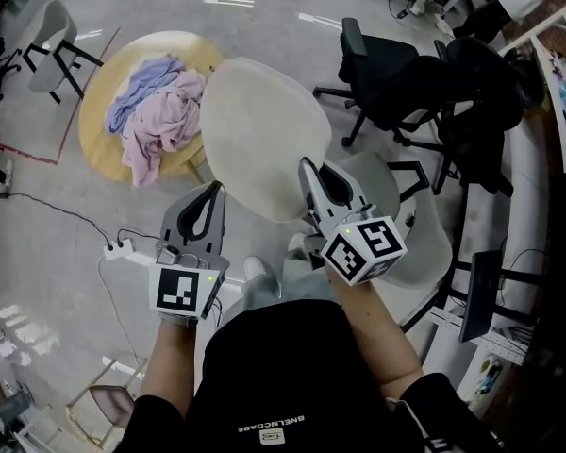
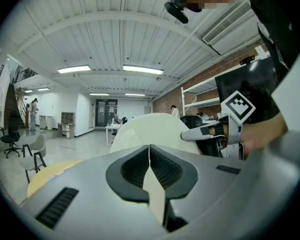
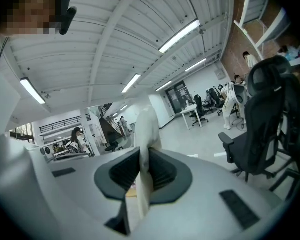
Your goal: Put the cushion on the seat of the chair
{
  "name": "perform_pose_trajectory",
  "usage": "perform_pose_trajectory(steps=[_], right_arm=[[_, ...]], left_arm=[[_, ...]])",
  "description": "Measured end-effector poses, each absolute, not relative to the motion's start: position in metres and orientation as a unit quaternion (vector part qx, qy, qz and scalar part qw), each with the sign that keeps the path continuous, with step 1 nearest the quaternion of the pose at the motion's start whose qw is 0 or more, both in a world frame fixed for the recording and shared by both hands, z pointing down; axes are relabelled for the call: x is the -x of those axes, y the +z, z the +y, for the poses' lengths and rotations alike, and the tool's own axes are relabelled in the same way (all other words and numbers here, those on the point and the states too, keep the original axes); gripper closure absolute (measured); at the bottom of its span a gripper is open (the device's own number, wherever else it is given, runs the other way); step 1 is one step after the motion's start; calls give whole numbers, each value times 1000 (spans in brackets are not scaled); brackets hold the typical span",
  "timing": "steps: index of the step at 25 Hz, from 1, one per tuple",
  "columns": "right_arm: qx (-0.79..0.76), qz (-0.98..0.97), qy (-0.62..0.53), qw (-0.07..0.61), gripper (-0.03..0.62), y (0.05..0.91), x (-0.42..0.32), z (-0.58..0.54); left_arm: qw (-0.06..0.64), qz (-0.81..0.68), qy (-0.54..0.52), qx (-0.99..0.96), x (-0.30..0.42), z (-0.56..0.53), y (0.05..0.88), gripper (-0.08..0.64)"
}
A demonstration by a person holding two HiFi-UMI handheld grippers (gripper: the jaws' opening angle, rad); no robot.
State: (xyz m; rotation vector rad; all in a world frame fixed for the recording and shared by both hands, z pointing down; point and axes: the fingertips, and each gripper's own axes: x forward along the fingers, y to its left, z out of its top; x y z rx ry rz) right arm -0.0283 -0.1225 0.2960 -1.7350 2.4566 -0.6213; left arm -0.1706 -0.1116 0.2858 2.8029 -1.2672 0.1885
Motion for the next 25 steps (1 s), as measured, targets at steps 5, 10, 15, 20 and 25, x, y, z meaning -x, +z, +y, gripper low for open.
perform_pose_trajectory(steps=[5, 10, 15, 20, 25], right_arm=[[595, 775, -210, 45, 545, 306, -22, -119], [634, 740, -218, 51, 545, 321, -87, -114], [674, 703, -221, 48, 545, 341, -148, -100], [706, 669, -231, 38, 545, 370, -203, -82], [731, 633, -252, 29, 545, 409, -234, -61]], left_arm=[[37, -387, 73, -918, 134, -114, 294, 548], [43, -359, 86, -928, 91, -119, 307, 548], [56, -324, 101, -939, 43, -122, 326, 548], [64, -286, 121, -948, -3, -122, 351, 548], [85, -254, 139, -953, -29, -121, 380, 546]])
